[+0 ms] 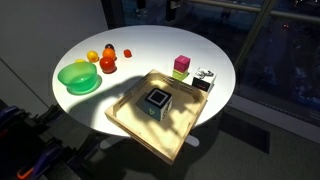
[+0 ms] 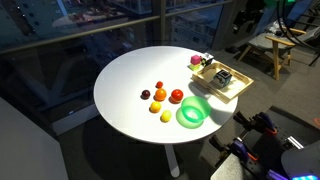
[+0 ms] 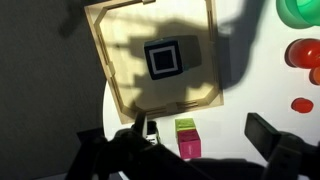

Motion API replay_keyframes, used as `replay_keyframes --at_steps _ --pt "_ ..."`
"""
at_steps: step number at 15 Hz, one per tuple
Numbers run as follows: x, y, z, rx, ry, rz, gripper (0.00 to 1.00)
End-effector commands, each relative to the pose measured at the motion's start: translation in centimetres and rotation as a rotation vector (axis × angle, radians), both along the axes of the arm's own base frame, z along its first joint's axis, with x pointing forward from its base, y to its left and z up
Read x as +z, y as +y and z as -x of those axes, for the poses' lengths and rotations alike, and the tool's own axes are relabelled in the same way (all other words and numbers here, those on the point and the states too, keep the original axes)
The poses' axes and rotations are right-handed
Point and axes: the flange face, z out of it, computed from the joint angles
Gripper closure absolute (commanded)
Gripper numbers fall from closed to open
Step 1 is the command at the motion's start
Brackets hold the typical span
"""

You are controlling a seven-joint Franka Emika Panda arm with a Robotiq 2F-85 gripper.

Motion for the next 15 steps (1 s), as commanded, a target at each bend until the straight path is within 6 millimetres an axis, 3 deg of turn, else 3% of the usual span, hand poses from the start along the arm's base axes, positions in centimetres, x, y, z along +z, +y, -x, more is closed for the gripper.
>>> replay_keyframes --at_steps 1,15 --pt "-0.2 -0.7 -0.6 -0.035 0.022 -0.013 0.0" --pt "-3.9 -1.6 -0.8 -0.071 0.092 -0.019 0.0"
